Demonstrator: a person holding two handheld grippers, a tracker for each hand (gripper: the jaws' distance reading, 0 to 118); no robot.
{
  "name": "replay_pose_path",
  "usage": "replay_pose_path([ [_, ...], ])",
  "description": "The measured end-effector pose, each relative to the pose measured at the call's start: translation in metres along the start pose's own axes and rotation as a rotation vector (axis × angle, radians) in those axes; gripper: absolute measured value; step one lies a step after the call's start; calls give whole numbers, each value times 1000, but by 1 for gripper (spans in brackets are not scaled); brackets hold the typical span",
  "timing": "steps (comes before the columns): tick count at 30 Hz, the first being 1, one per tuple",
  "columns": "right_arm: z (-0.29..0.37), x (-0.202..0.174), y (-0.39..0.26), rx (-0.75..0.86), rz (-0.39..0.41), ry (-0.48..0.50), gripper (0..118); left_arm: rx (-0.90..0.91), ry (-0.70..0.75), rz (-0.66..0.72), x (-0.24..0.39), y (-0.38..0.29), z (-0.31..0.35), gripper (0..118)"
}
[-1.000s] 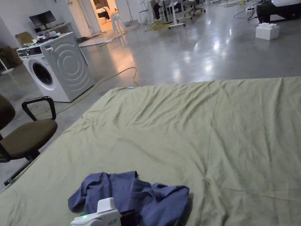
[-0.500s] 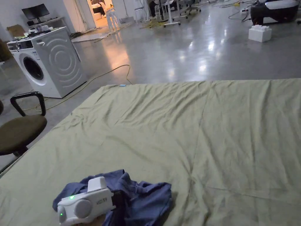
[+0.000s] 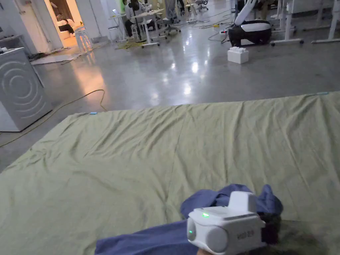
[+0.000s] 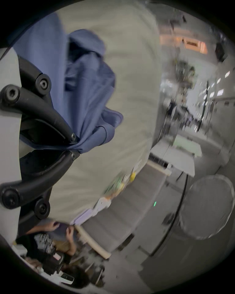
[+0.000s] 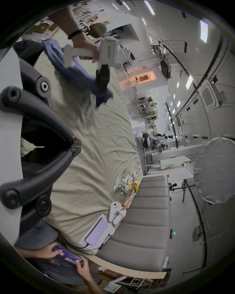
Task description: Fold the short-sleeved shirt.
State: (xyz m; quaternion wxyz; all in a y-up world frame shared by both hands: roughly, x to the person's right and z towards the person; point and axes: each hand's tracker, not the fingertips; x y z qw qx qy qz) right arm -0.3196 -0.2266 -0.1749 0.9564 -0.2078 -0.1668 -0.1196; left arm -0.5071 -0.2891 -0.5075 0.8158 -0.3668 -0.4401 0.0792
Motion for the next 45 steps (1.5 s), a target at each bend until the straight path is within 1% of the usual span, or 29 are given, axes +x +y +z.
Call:
replay_pose_path([
  [1, 2, 5, -2, -8, -17, -10, 0, -54, -46, 23, 22, -11, -17, 5],
  [4, 13, 20, -8, -3, -36, -63, 0, -153, -133, 3, 85, -63, -54, 5],
  [6, 20, 29, -13, -10, -48, -70, 0, -234, -237, -64, 120, -92, -68, 5],
  [7, 22, 32, -16, -16, -51, -73, 0, -240, -247, -74, 136, -102, -72, 5],
  [8, 24, 35, -18, -25, -50, -75, 0, -249, -268, -115, 149, -113, -75, 6],
  [9, 25, 35, -19, -35, -42, -79, 0, -266, -274, -171, 161, -121, -78, 10],
  [11, 26, 34, -21, -37, -27, -86, 0, -296, -239, -249, 168, -132, -82, 26],
  [12, 25, 36, -26, -35, -20, -82, 0, -305, -241, -248, 163, -131, -78, 26],
  [13, 23, 36, -27, -29, -12, -75, 0, -288, -252, -220, 157, -130, -71, 59],
  [14, 21, 33, -26, -18, -4, -59, 0, -278, -259, -190, 148, -123, -58, 79],
  [15, 18, 30, -24, -8, 7, -40, 0, -218, -246, -162, 139, -113, -40, 82],
  [17, 10, 17, -15, 26, 36, 4, 0, -88, -174, -144, 115, -90, 5, 82],
  [20, -5, 1, 0, 72, 49, 76, 0, 134, 31, -175, 81, -55, 92, 82],
  [22, -12, -10, 10, 108, 50, 118, 0, 255, 157, -204, 65, -43, 151, 82],
  [24, -17, -22, 21, 146, 59, 161, 0, 369, 320, -230, 55, -38, 212, 82],
  [26, -18, -32, 28, 171, 66, 198, 0, 474, 446, -253, 55, -44, 260, 81],
  [28, -15, -40, 34, 191, 78, 221, 0, 536, 550, -276, 58, -53, 296, 80],
  [29, -13, -44, 35, 205, 86, 222, 0, 560, 611, -284, 62, -59, 305, 79],
  [30, -11, -47, 37, 216, 96, 230, 0, 577, 663, -299, 64, -65, 316, 72],
  [32, -5, -52, 40, 257, 114, 230, 0, 637, 729, -342, 70, -80, 330, 25],
  [33, -2, -55, 42, 270, 121, 228, 0, 641, 748, -352, 72, -84, 333, 12],
  [34, 0, -56, 42, 272, 122, 229, 0, 628, 760, -337, 75, -87, 335, 11],
  [35, 2, -57, 44, 278, 126, 233, 0, 636, 773, -316, 77, -91, 338, 4],
  [37, 6, -60, 46, 283, 125, 239, 0, 600, 687, -261, 77, -93, 343, 0],
  [39, 10, -61, 46, 293, 125, 245, 0, 599, 721, -199, 79, -98, 342, 0],
  [45, 16, -65, 49, 308, 136, 241, 0, 579, 708, -187, 73, -95, 339, 0],
])
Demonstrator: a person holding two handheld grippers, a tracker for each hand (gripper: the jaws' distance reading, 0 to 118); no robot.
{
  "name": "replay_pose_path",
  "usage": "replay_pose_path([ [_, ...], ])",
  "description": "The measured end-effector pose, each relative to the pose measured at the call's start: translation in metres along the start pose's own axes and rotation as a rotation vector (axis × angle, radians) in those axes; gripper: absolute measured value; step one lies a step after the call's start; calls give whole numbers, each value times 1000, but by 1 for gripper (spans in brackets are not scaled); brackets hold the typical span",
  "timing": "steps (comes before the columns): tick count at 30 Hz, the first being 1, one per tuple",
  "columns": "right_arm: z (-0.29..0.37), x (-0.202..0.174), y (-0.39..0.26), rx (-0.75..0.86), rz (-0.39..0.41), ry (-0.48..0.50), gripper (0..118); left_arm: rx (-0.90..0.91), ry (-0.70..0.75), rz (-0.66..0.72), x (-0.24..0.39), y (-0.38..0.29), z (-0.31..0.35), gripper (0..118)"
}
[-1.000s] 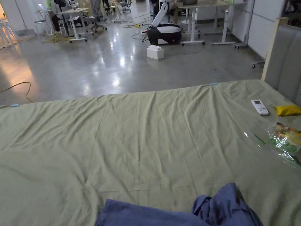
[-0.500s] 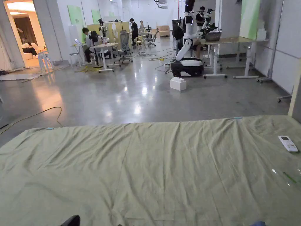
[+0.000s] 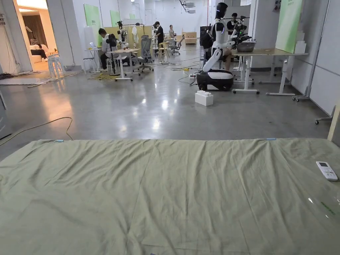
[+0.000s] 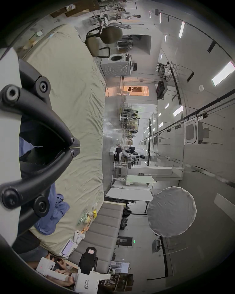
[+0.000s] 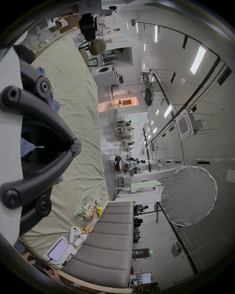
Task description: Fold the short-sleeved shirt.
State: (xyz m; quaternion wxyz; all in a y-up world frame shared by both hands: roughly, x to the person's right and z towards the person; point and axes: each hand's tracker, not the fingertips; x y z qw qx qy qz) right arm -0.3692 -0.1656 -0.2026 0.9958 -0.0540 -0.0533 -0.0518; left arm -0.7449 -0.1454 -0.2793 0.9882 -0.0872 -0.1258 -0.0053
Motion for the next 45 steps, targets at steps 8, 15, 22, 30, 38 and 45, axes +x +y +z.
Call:
replay_pose_path([
  [8, -1, 1, -3, -24, -6, -12, 0, -41, -69, 13, 4, -3, -13, 0],
  [15, 1, 9, -15, -72, -33, -28, 0, -164, -189, 74, -2, -27, -88, 5],
  [22, -4, 32, -44, -203, -83, -93, 0, -430, -251, 157, 5, -63, -236, 91],
  [30, 1, 54, -61, -269, -101, -156, 0, -820, -143, 88, 24, -142, -377, 79],
  [38, 10, 78, -70, -306, -161, -235, 0, -883, -169, -87, 49, -163, -379, 11],
  [45, -39, 104, -63, -341, -156, -193, 9, -957, -168, -138, 67, -173, -390, 5],
])
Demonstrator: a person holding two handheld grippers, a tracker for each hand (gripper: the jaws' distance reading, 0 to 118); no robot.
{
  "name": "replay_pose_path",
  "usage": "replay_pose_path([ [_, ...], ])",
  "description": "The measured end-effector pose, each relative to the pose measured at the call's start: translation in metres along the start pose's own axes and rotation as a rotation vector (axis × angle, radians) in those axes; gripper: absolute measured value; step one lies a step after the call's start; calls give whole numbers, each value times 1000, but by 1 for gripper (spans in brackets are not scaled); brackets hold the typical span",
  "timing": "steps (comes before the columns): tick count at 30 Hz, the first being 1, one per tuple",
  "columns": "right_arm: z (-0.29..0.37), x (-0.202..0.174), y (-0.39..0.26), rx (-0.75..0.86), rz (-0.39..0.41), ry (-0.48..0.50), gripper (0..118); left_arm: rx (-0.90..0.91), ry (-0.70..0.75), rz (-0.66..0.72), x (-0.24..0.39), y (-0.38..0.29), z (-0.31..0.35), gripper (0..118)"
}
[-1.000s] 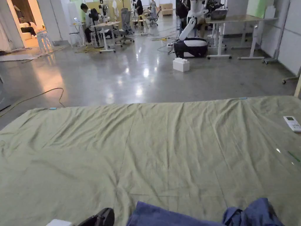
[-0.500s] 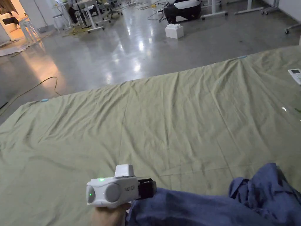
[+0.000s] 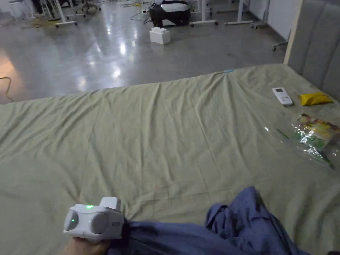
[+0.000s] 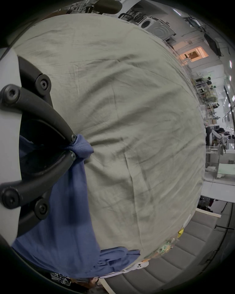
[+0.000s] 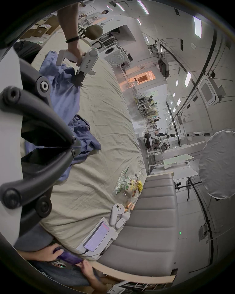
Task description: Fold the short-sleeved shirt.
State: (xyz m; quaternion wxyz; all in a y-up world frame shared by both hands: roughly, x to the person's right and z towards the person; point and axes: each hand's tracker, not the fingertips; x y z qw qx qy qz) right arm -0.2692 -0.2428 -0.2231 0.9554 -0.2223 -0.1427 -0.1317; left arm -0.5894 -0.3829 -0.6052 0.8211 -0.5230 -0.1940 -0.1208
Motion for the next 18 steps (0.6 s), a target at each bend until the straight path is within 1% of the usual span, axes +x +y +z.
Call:
replay_pose_path([
  [1, -19, 3, 9, -76, 5, 17, 32, -6, 3, -13, 1, 1, 0, 5],
  [3, -74, 5, 25, -235, 16, 47, 85, -19, 18, -39, 5, 2, -1, 5],
  [4, -104, 6, 28, -321, 25, 43, 101, -20, 33, -51, 6, 3, -2, 5],
  [5, -132, 7, 29, -379, 39, 31, 98, -25, 38, -58, 7, 4, -2, 5],
  [7, -184, 12, 30, -391, 14, 49, 91, -32, 46, -71, 9, 4, -3, 5],
  [8, -208, 13, 32, -436, 5, 27, 91, -32, 48, -71, 8, 5, -2, 5],
  [9, -228, 14, 32, -447, -29, 1, 91, -35, 45, -67, 7, 5, -2, 5],
  [10, -244, 16, 31, -446, -54, -9, 91, -38, 41, -64, 6, 6, -2, 5],
  [11, -262, 17, 32, -455, -60, 8, 91, -39, 35, -58, 4, 7, -4, 5],
  [12, -278, 17, 32, -466, -98, -10, 91, -40, 30, -49, 2, 8, -4, 5],
  [13, -292, 16, 33, -479, -102, -25, 91, -42, 23, -43, 0, 8, -4, 5],
  [15, -312, 12, 33, -496, -86, -11, 90, -43, 14, -32, -1, 8, -3, 5],
  [16, -322, 11, 31, -521, -73, -4, 85, -43, 10, -29, -1, 8, -3, 5],
  [17, -328, 11, 30, -562, -63, -15, 76, -44, 8, -26, -1, 8, -3, 5],
  [18, -332, 9, 27, -593, -60, -39, 64, -44, 6, -22, -2, 8, -2, 5],
])
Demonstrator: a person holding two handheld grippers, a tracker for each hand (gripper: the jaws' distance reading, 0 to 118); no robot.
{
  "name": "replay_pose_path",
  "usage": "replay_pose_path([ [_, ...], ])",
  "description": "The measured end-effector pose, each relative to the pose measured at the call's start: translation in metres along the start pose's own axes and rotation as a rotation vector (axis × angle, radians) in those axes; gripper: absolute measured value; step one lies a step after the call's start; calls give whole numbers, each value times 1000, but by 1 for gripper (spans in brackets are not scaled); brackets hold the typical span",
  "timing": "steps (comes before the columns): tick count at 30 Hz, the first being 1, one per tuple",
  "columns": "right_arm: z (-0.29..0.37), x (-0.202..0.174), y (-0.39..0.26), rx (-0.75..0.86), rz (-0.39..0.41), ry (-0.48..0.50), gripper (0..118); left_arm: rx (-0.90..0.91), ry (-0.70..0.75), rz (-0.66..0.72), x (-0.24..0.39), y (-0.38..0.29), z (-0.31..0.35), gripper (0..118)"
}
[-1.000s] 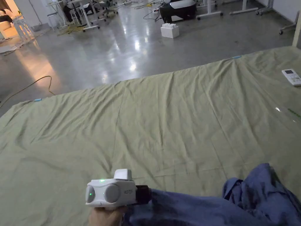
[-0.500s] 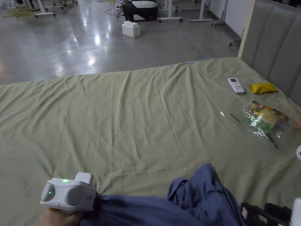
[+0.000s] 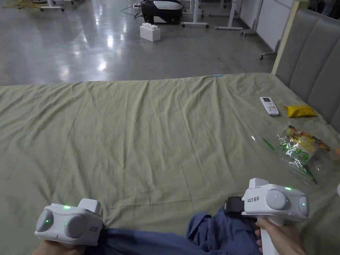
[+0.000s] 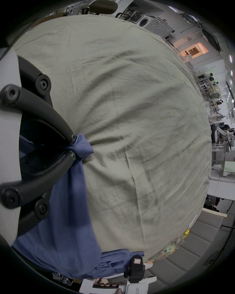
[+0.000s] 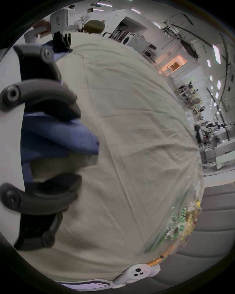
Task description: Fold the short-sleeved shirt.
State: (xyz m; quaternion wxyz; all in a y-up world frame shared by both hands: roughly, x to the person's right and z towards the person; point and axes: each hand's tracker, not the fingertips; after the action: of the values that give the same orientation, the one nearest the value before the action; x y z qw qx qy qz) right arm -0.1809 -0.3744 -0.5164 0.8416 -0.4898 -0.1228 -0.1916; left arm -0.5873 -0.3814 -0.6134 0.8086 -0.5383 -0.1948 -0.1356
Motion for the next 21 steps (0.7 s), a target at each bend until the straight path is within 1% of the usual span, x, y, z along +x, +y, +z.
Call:
replay_pose_path([
  [1, 9, -3, -4, 32, 52, -65, 52, 4, -1, 2, 0, 0, 0, 5],
  [2, 16, -1, -5, 55, 95, -40, 44, 10, 2, 3, 1, -2, 0, 5],
  [3, 21, 2, -5, 63, 99, -7, 25, 18, 5, 0, 1, -4, 0, 5],
  [4, 27, 3, -7, 63, 73, 26, 4, 35, 12, -5, 2, -7, 2, 5],
  [5, 36, 6, -10, 90, 18, 50, 4, 53, 17, -13, 3, -10, 4, 5],
  [6, 48, 9, -11, 128, -18, 86, 4, 77, 14, -38, 1, -13, 9, 5],
  [7, 60, 10, -12, 159, -44, 120, 4, 101, 1, -17, -2, -16, 19, 5],
  [8, 75, 12, -11, 198, -71, 148, 3, 165, -32, 42, -9, -20, 37, 5],
  [9, 93, 12, -11, 243, -74, 175, 3, 246, -84, 110, -17, -24, 60, 5],
  [11, 128, 11, -8, 337, -84, 223, 3, 403, -178, 204, -34, -33, 110, 5],
  [12, 148, 10, -6, 379, -94, 256, 3, 462, -202, 227, -41, -38, 138, 5],
  [14, 189, 7, -2, 464, -116, 318, 3, 594, -232, 216, -53, -52, 196, 5],
  [16, 231, 4, 2, 565, -112, 327, 3, 701, -196, 178, -59, -63, 251, 5],
  [17, 256, 1, 5, 623, -97, 318, 3, 778, -157, 147, -63, -68, 280, 5],
  [19, 302, -7, 12, 730, -66, 318, 3, 852, -153, 156, -75, -72, 332, 5],
  [20, 328, -17, 13, 786, -46, 304, 3, 919, -156, 168, -81, -74, 357, 5],
  [21, 351, -25, 15, 850, -35, 283, 3, 948, -144, 171, -80, -74, 380, 5],
])
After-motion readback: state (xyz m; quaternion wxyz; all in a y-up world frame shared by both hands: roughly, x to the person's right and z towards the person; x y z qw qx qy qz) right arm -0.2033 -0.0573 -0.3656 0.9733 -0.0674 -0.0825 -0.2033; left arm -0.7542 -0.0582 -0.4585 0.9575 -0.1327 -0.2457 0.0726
